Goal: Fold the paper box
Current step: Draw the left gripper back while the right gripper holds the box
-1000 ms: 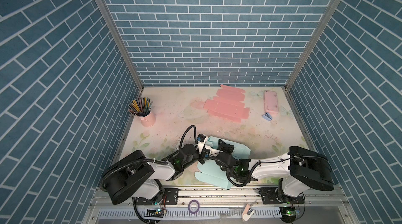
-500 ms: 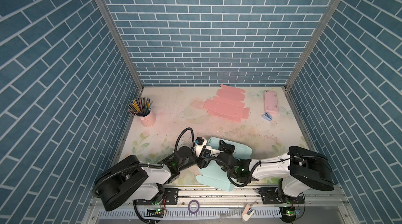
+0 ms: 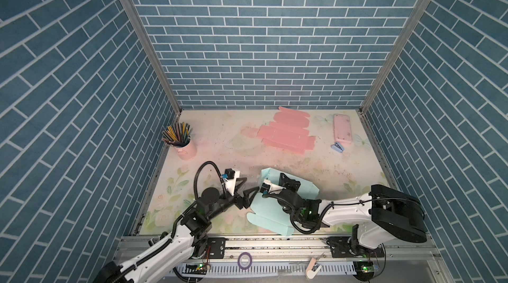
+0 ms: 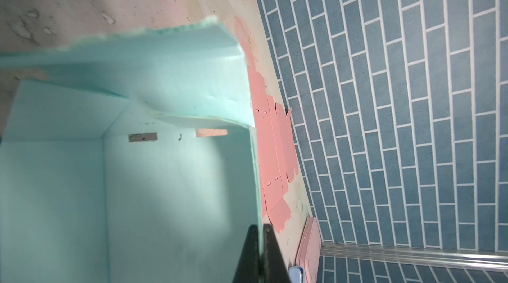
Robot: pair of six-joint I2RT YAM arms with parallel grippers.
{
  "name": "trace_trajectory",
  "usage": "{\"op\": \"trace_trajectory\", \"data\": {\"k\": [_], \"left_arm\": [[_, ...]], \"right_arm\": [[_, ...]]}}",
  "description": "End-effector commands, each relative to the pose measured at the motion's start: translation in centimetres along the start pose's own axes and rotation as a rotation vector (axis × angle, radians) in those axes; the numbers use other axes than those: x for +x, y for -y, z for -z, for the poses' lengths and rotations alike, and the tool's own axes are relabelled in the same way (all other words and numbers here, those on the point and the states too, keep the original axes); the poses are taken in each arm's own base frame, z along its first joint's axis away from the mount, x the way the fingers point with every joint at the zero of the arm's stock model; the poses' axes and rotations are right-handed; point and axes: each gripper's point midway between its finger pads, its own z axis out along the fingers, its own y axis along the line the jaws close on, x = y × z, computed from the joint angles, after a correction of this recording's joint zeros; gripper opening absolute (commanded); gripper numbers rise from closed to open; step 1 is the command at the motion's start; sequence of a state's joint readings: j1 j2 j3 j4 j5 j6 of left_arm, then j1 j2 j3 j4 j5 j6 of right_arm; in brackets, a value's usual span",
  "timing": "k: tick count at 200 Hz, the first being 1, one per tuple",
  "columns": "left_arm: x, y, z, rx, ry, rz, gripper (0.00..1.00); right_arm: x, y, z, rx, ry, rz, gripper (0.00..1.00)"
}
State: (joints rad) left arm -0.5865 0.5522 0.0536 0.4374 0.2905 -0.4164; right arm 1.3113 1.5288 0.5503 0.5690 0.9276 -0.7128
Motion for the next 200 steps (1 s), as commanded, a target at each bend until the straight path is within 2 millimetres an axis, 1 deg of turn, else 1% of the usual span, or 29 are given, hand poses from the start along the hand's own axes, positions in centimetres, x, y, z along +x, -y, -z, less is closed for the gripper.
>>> {"op": "trace_trajectory", "data": {"k": [1,11,22,29,41,52,73,80,92,105,121,132,174,200], "left_arm": [[-1.1,-3.2,1.0,-0.131,0.0,0.114,0.76],[-1.4,-4.5,1.0,-0.177,-0.01,0.135,0.72],[-1.1,-5.9,0.7,-0.215,-0.034,0.162,0.7],[-0.4,-6.9,0.2,-0.243,-0.069,0.186,0.68],[0.5,-8.0,-0.7,-0.26,-0.125,0.209,0.67],[1.3,-8.4,-1.8,-0.253,-0.183,0.212,0.67],[1.5,-8.7,-3.8,-0.216,-0.208,0.177,0.65],[2.0,-8.8,-4.4,-0.213,-0.233,0.157,0.65],[2.7,-8.0,-5.4,-0.181,-0.271,0.127,0.66],[3.5,-6.4,-6.3,-0.116,-0.291,0.098,0.68],[4.2,-4.6,-6.8,-0.053,-0.299,0.079,0.69],[4.7,-3.9,-6.6,-0.024,-0.299,0.086,0.69],[6.5,-2.6,-5.4,-0.01,-0.313,0.091,0.7],[7.2,-1.6,-4.8,-0.006,-0.324,0.063,0.71]], "right_arm": [[0.2,-0.3,-0.1,0.012,-0.005,0.034,0.0],[0.0,-0.2,-0.2,0.024,-0.005,0.048,0.0],[-0.3,-0.2,-0.3,0.029,-0.001,0.07,0.0],[-0.5,-0.2,-0.3,0.036,0.002,0.084,0.0],[-0.8,-0.2,-0.5,0.049,0.004,0.107,0.0],[-1.0,-0.2,-0.5,0.059,0.007,0.119,0.0],[-1.2,-0.1,-0.4,0.054,0.021,0.116,0.0],[-1.3,-0.2,-0.4,0.048,0.026,0.115,0.0],[-1.5,-0.2,-0.3,0.038,0.036,0.113,0.0],[-1.8,-0.3,-0.3,0.028,0.047,0.112,0.0],[-1.8,-0.4,-0.4,0.022,0.051,0.114,0.0],[-1.7,-0.5,-0.5,0.019,0.047,0.115,0.0],[-1.6,-0.8,-0.6,0.013,0.044,0.118,0.0],[-1.5,-0.8,-0.6,0.012,0.039,0.12,0.0]]}}
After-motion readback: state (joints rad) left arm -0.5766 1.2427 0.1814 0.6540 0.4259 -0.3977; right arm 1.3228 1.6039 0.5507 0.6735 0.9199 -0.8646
